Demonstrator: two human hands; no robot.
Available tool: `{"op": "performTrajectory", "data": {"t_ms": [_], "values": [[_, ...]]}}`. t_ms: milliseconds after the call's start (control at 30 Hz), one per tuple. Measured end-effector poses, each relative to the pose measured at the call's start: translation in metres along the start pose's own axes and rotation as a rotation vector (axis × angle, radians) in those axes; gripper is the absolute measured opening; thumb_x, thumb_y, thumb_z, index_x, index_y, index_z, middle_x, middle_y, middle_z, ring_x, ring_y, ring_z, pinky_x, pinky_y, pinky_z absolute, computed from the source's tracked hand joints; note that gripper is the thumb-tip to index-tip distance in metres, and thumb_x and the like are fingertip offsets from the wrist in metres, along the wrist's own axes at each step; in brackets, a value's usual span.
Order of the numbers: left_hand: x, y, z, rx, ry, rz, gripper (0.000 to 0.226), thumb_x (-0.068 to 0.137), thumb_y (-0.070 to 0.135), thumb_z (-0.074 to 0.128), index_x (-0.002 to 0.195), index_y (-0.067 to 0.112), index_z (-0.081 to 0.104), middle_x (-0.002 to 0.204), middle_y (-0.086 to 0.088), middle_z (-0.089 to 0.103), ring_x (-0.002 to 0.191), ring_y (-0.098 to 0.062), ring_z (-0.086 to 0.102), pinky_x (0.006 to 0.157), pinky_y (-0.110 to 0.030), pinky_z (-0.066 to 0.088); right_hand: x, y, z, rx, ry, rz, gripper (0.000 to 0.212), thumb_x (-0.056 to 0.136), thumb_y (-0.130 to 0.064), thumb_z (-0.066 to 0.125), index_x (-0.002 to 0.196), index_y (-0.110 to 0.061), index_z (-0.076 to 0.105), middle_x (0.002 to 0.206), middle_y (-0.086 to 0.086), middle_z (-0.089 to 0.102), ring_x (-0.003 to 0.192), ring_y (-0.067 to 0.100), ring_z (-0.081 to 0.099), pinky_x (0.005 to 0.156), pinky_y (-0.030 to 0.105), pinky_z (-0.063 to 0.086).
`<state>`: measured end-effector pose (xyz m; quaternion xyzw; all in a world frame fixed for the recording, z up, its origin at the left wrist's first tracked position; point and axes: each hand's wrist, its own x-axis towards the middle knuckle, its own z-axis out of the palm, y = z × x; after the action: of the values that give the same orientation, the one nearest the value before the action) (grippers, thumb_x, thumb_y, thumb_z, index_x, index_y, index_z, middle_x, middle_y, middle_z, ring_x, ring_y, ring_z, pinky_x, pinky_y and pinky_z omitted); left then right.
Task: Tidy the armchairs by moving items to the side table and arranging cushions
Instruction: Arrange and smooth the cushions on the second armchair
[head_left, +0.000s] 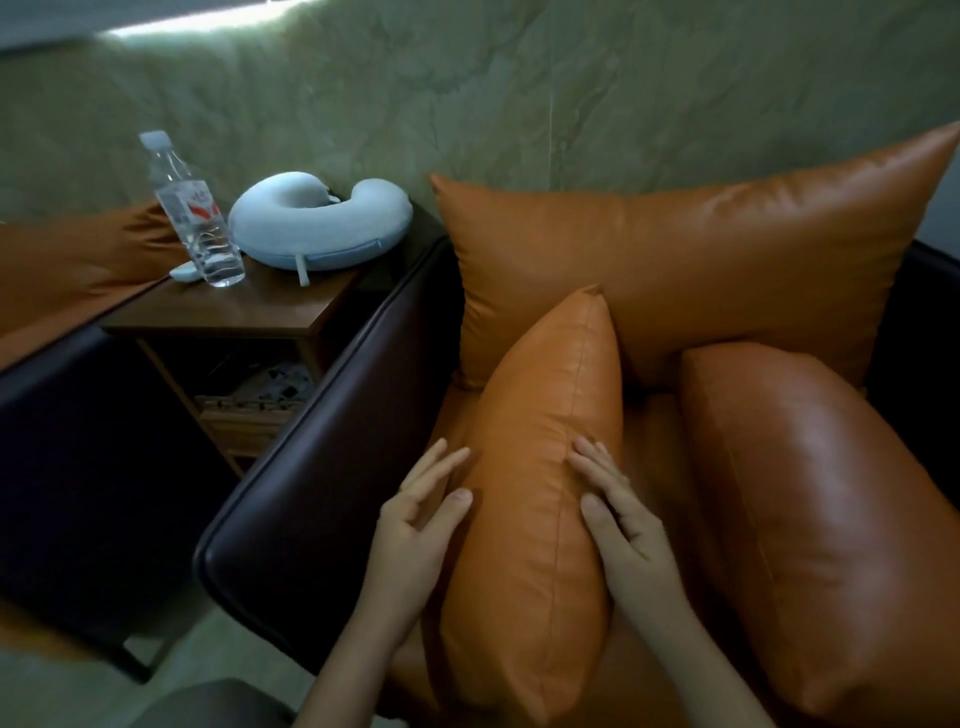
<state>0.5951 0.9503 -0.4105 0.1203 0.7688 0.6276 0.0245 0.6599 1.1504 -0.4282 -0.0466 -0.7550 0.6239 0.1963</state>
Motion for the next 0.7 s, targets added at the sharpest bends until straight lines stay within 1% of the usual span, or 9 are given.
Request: {"op": "performTrajectory", "data": {"t_ms": [67, 133, 233, 300, 367, 433, 500, 600, 700], "values": [[-0.010, 0.002, -0.002, -0.012, -0.016, 0.018, 0.030, 0.089, 0.043, 0.069, 0.112, 0.061, 0.067, 0.140, 0.031, 0.052, 0.131, 0.013, 0.043, 0.109, -0.024, 0.036, -0.001, 0.010, 0.004, 0.014, 0.000, 0.034, 0.049, 0.087, -0.057, 0.051, 0.135, -0.048, 0.052, 0.149, -0.040, 0.035, 0.144, -0.015, 0.019, 0.116, 0.022, 0.013], [-0.022, 0.002, -0.002, 0.017, -0.038, 0.039, 0.037, 0.080, 0.058, 0.064, 0.117, 0.058, 0.066, 0.141, 0.033, 0.051, 0.134, 0.010, 0.042, 0.110, -0.024, 0.034, 0.004, 0.010, 0.007, 0.095, -0.035, 0.059, 0.056, 0.082, -0.058, 0.055, 0.137, -0.050, 0.048, 0.149, -0.042, 0.032, 0.143, -0.017, 0.016, 0.113, 0.016, 0.013], [-0.032, 0.003, -0.012, -0.022, 0.059, 0.048, 0.040, 0.078, 0.062, 0.058, 0.116, 0.051, 0.070, 0.139, 0.029, 0.056, 0.133, 0.007, 0.047, 0.111, -0.025, 0.033, 0.016, 0.008, 0.017, 0.330, -0.139, 0.074, 0.050, 0.087, -0.031, 0.062, 0.135, -0.043, 0.057, 0.150, -0.032, 0.042, 0.146, -0.010, 0.023, 0.120, 0.026, 0.017], [-0.035, 0.003, -0.026, -0.099, 0.168, 0.010, 0.037, 0.081, 0.060, 0.057, 0.111, 0.046, 0.074, 0.132, 0.023, 0.063, 0.127, 0.005, 0.053, 0.112, -0.031, 0.035, 0.022, 0.010, 0.025, 0.304, -0.203, 0.065, 0.049, 0.088, -0.027, 0.062, 0.133, -0.047, 0.058, 0.152, -0.032, 0.039, 0.146, -0.008, 0.023, 0.120, 0.029, 0.019], [-0.039, 0.001, -0.040, -0.127, 0.190, -0.006, 0.044, 0.080, 0.062, 0.055, 0.107, 0.037, 0.078, 0.131, 0.020, 0.065, 0.126, 0.002, 0.055, 0.113, -0.038, 0.036, 0.027, 0.016, 0.032, 0.160, -0.188, 0.045, 0.051, 0.087, -0.041, 0.064, 0.134, -0.055, 0.051, 0.153, -0.039, 0.030, 0.146, -0.011, 0.019, 0.118, 0.027, 0.019], [-0.047, -0.001, -0.044, -0.105, 0.168, 0.006, 0.048, 0.078, 0.063, 0.055, 0.105, 0.032, 0.080, 0.133, 0.019, 0.064, 0.127, 0.001, 0.054, 0.113, -0.041, 0.035, 0.029, 0.024, 0.034, 0.081, -0.132, 0.087, 0.059, 0.080, -0.064, 0.063, 0.134, -0.067, 0.040, 0.155, -0.042, 0.018, 0.147, -0.008, 0.016, 0.117, 0.031, 0.020], [-0.055, -0.001, -0.044, -0.053, 0.149, 0.052, 0.049, 0.079, 0.068, 0.057, 0.106, 0.034, 0.079, 0.135, 0.018, 0.063, 0.130, -0.001, 0.053, 0.112, -0.040, 0.035, 0.027, 0.034, 0.036, 0.118, -0.096, 0.185, 0.071, 0.071, -0.076, 0.061, 0.134, -0.074, 0.030, 0.159, -0.035, 0.013, 0.147, 0.002, 0.020, 0.118, 0.039, 0.025], [-0.065, -0.002, -0.043, 0.015, 0.122, 0.126, 0.061, 0.078, 0.085, 0.049, 0.114, 0.041, 0.074, 0.139, 0.018, 0.059, 0.137, -0.005, 0.047, 0.111, -0.038, 0.032, 0.026, 0.044, 0.043, 0.305, -0.043, 0.357, 0.071, 0.081, -0.073, 0.059, 0.141, -0.070, 0.022, 0.163, -0.016, 0.019, 0.148, 0.020, 0.026, 0.115, 0.048, 0.032], [-0.073, -0.004, -0.042, 0.145, 0.096, 0.299, 0.064, 0.083, 0.079, 0.050, 0.125, 0.035, 0.068, 0.142, 0.011, 0.058, 0.143, -0.014, 0.043, 0.111, -0.041, 0.033, 0.033, 0.043, 0.055, 0.325, 0.001, 0.396, 0.076, 0.085, -0.068, 0.048, 0.151, -0.060, 0.012, 0.163, -0.010, 0.023, 0.146, 0.022, 0.030, 0.111, 0.048, 0.034]]}}
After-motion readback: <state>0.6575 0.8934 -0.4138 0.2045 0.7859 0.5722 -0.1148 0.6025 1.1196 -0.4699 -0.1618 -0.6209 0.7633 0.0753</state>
